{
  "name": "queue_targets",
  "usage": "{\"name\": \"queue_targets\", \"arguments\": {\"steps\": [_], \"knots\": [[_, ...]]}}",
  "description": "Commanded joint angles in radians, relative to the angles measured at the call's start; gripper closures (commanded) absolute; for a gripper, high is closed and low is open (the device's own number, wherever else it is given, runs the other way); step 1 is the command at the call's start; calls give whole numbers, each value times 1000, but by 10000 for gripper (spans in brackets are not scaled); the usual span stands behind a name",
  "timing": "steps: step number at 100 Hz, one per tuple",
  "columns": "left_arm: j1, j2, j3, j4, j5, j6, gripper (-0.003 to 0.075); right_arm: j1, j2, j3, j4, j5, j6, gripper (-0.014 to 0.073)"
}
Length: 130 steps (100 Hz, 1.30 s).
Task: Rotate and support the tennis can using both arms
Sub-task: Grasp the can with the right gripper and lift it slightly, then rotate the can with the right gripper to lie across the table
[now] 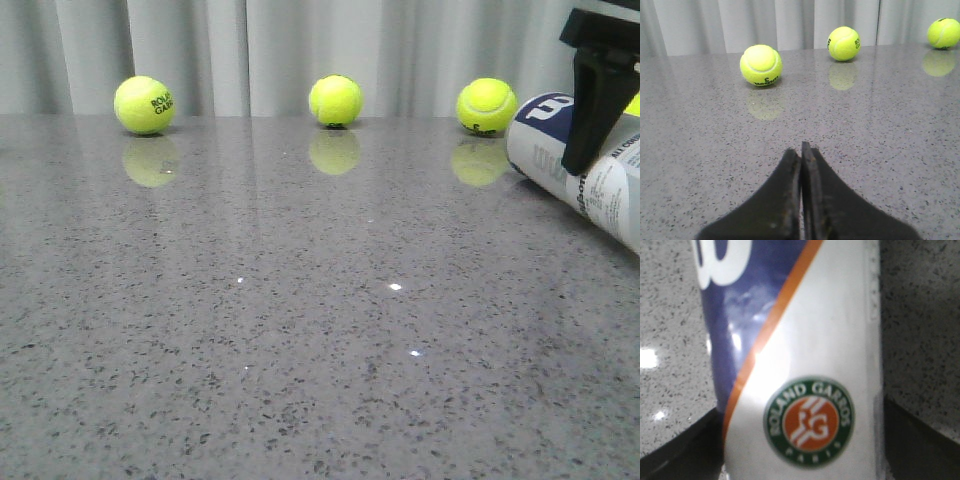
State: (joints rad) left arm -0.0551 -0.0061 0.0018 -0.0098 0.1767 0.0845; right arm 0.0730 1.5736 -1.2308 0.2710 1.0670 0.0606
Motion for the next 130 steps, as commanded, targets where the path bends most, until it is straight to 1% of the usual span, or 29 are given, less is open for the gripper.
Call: {"name": "queue_targets", "arguments": {"steps": [1,8,25,32,40,47,60,70,78,85,92,99,106,130], "knots": [[6,-33,43,-9,-85,-8,738,1,-18,-35,19,-2,-11,-13],[6,-33,43,-9,-85,-8,738,1,-18,-35,19,-2,-11,43],[6,-33,43,-9,-85,-8,738,1,-18,-60,19,20,-11,293],[6,-33,43,-9,-85,-8,738,1,-18,-94,19,59,-14,338],[6,-33,43,-9,-85,-8,738,10,-18,-149,19,111,-61,339],[6,-33,43,-9,-85,-8,738,31,-18,-208,18,135,-168,339],[6,-33,43,-9,-85,-8,738,109,-18,-297,18,128,-475,339],[6,-33,43,-9,-85,-8,738,183,-18,-319,18,102,-715,339],[6,-33,43,-9,-85,-8,738,243,-14,-319,13,55,-912,340],[6,-33,43,-9,-85,-8,738,281,-3,-319,12,35,-1049,339],[6,-33,43,-9,-85,-8,738,314,15,-319,12,34,-1158,339],[6,-33,43,-9,-85,-8,738,339,41,-319,11,39,-1235,339],[6,-33,43,-9,-85,-8,738,356,71,-319,11,46,-1272,339],[6,-33,43,-9,-85,-8,738,366,151,-319,11,44,-1276,339]]}}
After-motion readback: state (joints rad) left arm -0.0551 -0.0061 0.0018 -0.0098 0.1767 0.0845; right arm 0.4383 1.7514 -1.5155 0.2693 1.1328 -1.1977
